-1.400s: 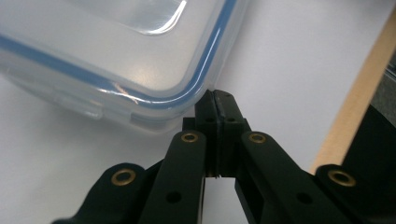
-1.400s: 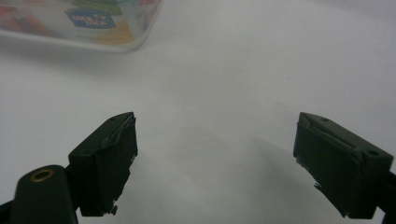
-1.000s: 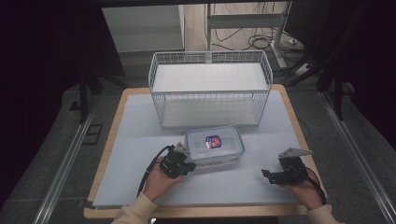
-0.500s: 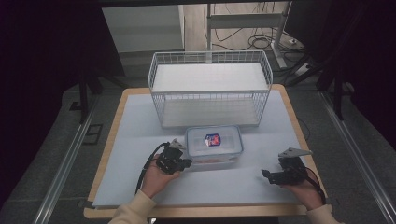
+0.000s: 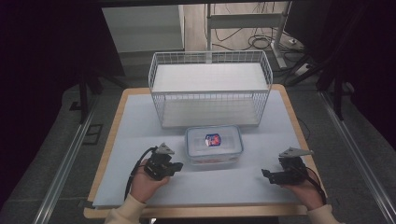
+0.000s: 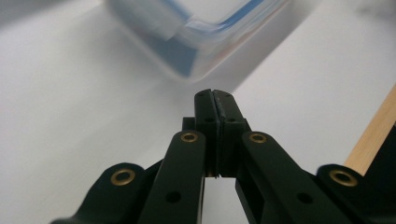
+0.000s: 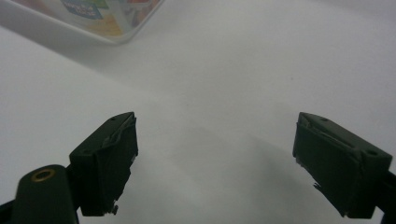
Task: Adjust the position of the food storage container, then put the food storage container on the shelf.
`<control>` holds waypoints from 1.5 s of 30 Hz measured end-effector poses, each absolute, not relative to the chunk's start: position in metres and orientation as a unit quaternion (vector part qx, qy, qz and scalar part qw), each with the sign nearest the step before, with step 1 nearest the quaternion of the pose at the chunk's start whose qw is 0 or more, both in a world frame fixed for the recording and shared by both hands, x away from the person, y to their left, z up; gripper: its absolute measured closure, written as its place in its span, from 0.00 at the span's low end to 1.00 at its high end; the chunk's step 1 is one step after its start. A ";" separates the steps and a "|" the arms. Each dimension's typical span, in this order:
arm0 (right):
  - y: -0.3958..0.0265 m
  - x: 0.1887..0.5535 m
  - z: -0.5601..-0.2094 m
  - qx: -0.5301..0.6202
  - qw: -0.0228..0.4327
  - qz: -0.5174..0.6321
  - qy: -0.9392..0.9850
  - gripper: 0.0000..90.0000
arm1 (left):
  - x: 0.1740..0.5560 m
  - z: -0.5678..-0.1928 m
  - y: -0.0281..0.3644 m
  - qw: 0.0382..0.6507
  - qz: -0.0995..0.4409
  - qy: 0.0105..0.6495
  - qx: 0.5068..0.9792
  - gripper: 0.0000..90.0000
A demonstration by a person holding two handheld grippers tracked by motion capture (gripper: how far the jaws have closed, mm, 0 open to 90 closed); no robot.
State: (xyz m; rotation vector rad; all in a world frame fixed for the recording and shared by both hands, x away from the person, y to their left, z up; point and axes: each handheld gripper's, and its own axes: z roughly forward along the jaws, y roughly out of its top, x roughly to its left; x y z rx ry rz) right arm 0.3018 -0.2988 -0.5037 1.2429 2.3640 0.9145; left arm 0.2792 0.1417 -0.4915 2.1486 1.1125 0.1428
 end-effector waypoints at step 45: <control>-0.291 0.305 -0.498 0.418 0.146 0.344 0.828 0.17 | 0.362 -0.497 0.145 0.432 -0.044 0.537 0.723 0.21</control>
